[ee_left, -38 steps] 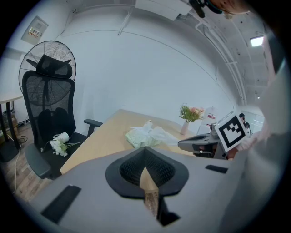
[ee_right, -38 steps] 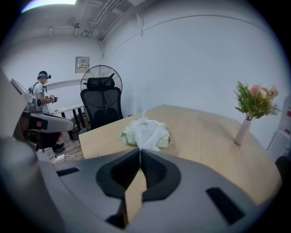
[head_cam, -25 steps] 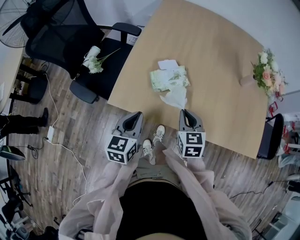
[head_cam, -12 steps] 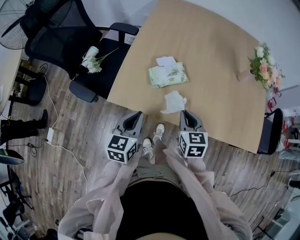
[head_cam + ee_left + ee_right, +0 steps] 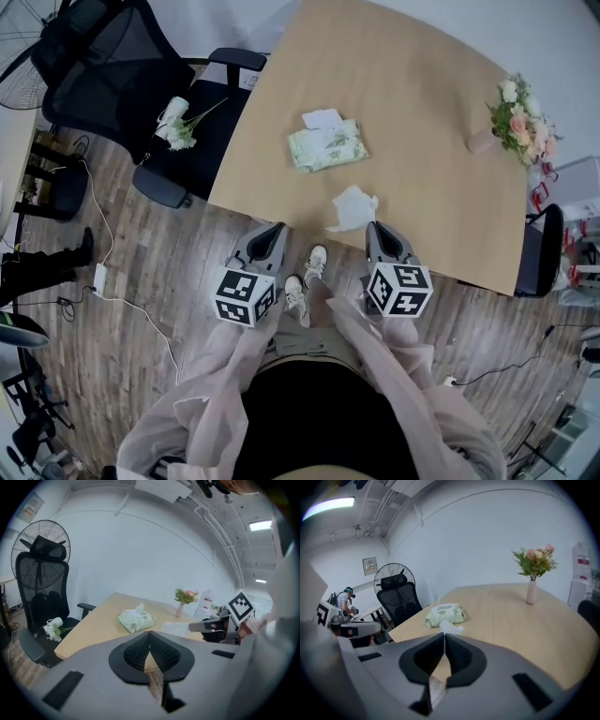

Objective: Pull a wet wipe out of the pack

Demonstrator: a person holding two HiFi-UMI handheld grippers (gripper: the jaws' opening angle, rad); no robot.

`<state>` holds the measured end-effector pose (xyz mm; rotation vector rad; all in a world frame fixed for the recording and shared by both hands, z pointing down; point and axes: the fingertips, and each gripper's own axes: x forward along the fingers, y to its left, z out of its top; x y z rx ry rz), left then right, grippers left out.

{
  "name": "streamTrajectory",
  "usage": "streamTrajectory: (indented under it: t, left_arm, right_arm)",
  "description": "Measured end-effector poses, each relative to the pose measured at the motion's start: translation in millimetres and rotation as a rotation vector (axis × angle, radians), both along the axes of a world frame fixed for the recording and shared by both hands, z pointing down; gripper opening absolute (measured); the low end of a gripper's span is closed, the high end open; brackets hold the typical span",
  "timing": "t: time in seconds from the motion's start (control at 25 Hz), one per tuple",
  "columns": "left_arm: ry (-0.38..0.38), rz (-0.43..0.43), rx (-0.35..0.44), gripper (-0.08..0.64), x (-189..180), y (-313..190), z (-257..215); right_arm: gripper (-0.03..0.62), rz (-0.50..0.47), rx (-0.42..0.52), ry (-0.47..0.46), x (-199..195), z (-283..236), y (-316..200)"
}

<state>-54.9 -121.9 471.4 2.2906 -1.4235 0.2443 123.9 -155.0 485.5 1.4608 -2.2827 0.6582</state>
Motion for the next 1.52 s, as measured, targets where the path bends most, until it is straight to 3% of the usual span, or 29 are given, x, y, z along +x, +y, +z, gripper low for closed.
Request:
streamTrajectory:
  t: [0.16,0.52,0.84,1.16,1.52]
  left_arm:
    - [0.002,-0.001,-0.003,0.011,1,0,1]
    - [0.005,0.0,0.007,0.011,1,-11,-4]
    - [0.049,-0.004,0.023,0.011,7,-22,-27]
    - [0.045,-0.003,0.117,0.011,6,-45,-64]
    - [0.034,0.003,0.137,0.011,8,-59,-71]
  right_arm:
    - [0.018,0.02,-0.018,-0.046,7,-5,3]
    - [0.017,0.038,-0.004,-0.048,32,-24,-6]
    - [0.017,-0.027,0.102,-0.055,29,-59,-20]
    - [0.015,-0.103,0.205,-0.092,4,-90,-40]
    - [0.014,-0.196,0.218,-0.039,0,-97,-54]
